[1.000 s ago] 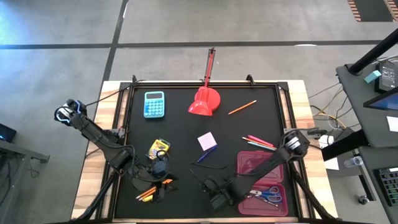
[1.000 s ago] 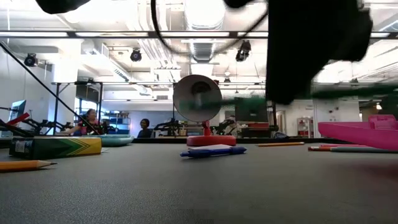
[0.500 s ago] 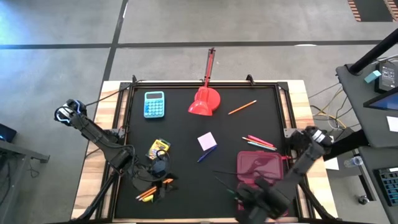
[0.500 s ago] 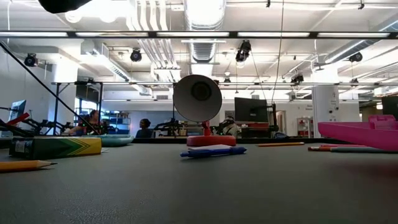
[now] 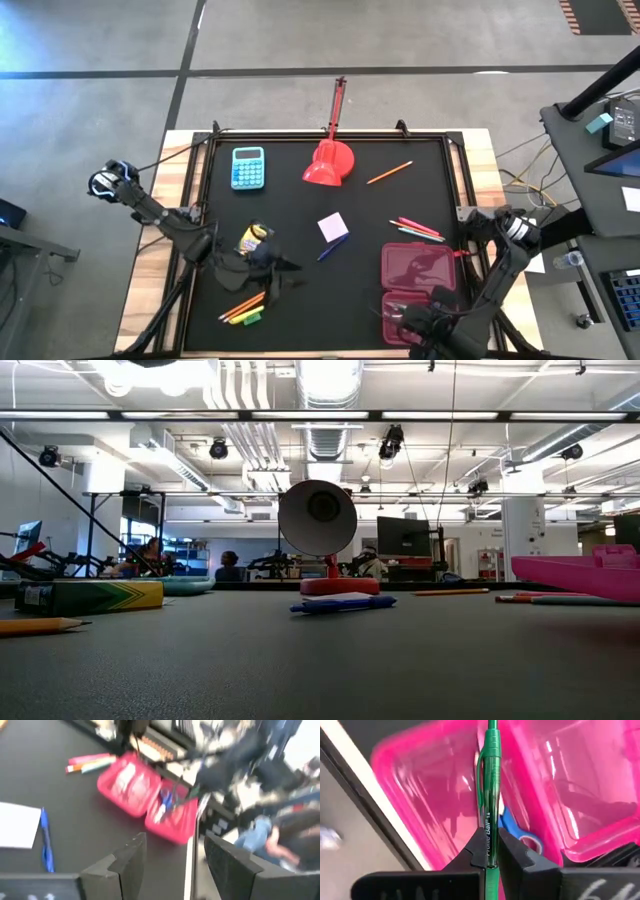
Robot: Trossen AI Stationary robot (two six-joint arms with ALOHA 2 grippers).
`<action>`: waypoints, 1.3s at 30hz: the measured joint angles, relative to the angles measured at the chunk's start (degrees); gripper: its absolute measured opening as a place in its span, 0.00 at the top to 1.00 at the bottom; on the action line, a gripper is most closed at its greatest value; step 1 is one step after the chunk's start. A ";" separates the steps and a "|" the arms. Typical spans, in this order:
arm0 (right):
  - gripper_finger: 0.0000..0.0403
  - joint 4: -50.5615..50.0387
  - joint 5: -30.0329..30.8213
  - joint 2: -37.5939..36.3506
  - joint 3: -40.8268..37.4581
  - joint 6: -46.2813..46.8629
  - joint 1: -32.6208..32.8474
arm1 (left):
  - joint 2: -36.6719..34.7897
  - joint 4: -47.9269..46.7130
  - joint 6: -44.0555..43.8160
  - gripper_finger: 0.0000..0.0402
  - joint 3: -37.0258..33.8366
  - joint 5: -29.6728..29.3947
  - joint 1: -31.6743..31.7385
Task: Pack school essentials
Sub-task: Put the green pen into the pink supply box, then put the blue pen into the pink supply box
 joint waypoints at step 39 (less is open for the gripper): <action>0.56 31.86 -0.34 -16.28 -28.47 -1.38 -0.20 | 27.33 15.89 5.88 0.54 2.59 -3.62 6.24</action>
